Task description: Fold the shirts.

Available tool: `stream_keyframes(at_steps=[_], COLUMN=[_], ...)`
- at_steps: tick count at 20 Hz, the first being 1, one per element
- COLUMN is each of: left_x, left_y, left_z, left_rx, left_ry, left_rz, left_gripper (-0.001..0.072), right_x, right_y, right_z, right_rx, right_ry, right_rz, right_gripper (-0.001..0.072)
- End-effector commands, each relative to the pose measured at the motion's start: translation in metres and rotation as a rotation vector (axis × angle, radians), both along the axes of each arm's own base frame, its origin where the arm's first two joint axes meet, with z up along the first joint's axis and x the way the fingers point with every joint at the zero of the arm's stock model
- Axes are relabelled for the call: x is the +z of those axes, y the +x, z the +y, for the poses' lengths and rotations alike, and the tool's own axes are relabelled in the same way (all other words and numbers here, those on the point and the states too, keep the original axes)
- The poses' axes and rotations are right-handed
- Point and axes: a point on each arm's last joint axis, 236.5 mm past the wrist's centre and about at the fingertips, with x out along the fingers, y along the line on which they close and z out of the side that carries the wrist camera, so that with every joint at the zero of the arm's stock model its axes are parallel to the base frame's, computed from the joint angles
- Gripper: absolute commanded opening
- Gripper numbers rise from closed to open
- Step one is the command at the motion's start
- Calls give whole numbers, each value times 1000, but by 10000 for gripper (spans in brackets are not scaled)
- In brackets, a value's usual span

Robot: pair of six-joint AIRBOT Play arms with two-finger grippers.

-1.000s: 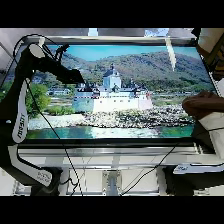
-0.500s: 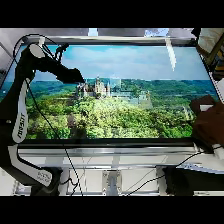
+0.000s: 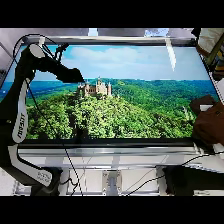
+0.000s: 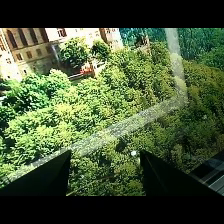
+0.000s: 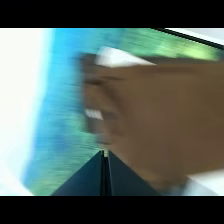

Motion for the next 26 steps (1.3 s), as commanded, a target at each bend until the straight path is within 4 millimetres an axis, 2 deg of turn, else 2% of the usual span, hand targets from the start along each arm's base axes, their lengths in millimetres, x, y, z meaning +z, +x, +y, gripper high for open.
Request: stream_keyframes(at_steps=[1,2,3,4,5,7,10,12,13,14,15,16,17,18,20,23,26], left_x=[-1,-1,-1,-1,-1,-2,-3,-3,-3,-3,-3,-3,-3,-3,-3,-3,-3], left_y=[-2,-2,-2,-3,-4,-7,-12,-13,-13,-13,-13,-13,-13,-13,-13,-13,-13], left_z=[0,0,0,0,0,0,0,0,0,0,0,0,0,0,0,0,0], left_rx=[-4,-5,-5,-7,-8,-15,-28,-30,-30,-30,-30,-30,-30,-30,-30,-30,-30], left_ry=[0,1,1,1,1,2,6,7,6,6,6,6,6,6,6,6,6], left_rz=[7,8,9,12,14,25,45,49,49,48,48,49,48,48,49,49,49], left_gripper=[446,367,238,77,11,11,11,11,11,11,11,11,11,11,11,11,11], right_x=[65,74,82,88,94,95,96,101,92,68,39,12,-2,-6,-5,-6,-6], right_y=[70,88,108,127,148,188,240,272,286,298,302,303,302,302,300,295,295], right_z=[38,54,76,99,129,198,313,382,410,429,440,441,438,436,448,470,471], right_rx=[226,292,374,457,557,761,1039,1159,1203,1228,1263,1290,1284,1247,1215,1229,1231], right_ry=[-49,-38,-22,-3,20,55,39,-73,-182,-303,-444,-614,-752,-850,-894,-787,-784], right_rz=[-330,-374,-412,-441,-465,-468,-489,-551,-533,-433,-295,-135,-4,85,114,64,61], right_gripper=[29,29,28,28,28,28,27,28,27,28,28,28,28,28,27,29,29])
